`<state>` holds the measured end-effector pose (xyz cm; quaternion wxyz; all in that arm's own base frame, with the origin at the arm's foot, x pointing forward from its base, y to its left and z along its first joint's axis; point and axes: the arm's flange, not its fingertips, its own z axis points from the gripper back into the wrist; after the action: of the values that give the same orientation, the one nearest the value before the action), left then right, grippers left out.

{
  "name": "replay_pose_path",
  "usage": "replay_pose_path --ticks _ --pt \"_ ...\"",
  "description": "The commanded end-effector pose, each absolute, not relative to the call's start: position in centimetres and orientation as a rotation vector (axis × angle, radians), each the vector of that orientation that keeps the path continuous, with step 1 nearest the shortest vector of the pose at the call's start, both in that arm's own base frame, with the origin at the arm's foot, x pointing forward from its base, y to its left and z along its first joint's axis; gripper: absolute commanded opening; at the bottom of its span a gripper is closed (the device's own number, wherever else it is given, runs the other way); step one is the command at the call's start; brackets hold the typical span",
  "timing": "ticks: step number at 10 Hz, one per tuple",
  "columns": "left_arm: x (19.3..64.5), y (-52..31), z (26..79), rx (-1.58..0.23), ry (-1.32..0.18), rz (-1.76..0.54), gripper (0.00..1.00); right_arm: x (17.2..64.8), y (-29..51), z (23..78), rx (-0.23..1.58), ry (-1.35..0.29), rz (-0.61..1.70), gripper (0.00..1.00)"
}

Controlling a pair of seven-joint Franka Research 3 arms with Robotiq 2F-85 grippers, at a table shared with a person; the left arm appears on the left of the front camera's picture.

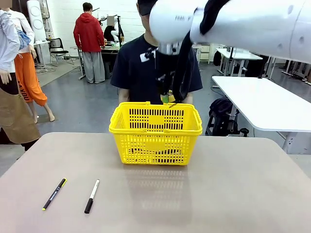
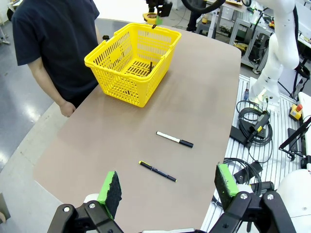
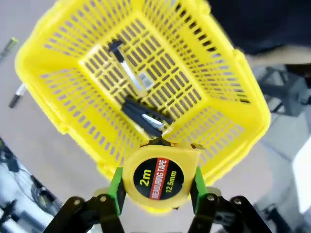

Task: Place the items the person wants into the basket.
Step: Pick up the item the person points to and place it in the Market Basket.

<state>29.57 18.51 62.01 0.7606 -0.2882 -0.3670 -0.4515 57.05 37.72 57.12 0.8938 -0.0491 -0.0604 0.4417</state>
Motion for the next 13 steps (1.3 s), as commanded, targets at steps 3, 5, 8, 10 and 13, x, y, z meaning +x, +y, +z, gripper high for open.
replay_pose_path --ticks 3,5,8,10,13 --pt "29.5 18.5 61.9 -0.634 -0.821 -0.998 1.00 57.0 37.3 50.3 -0.054 -0.149 1.041 0.64" --pt "29.5 18.5 61.9 -0.634 -0.821 -0.998 1.00 57.9 37.0 48.0 0.020 -0.128 1.060 0.64" --pt "29.5 18.5 61.9 -0.634 -0.821 -0.998 1.00 58.9 37.0 45.8 0.091 -0.069 1.078 0.64" --pt "29.5 18.5 61.9 -0.634 -0.821 -0.998 1.00 59.5 36.9 44.6 0.114 -0.047 1.080 0.64" --pt "29.5 18.5 61.9 -0.634 -0.821 -0.998 1.00 59.4 37.1 44.6 0.094 -0.053 1.084 1.00"
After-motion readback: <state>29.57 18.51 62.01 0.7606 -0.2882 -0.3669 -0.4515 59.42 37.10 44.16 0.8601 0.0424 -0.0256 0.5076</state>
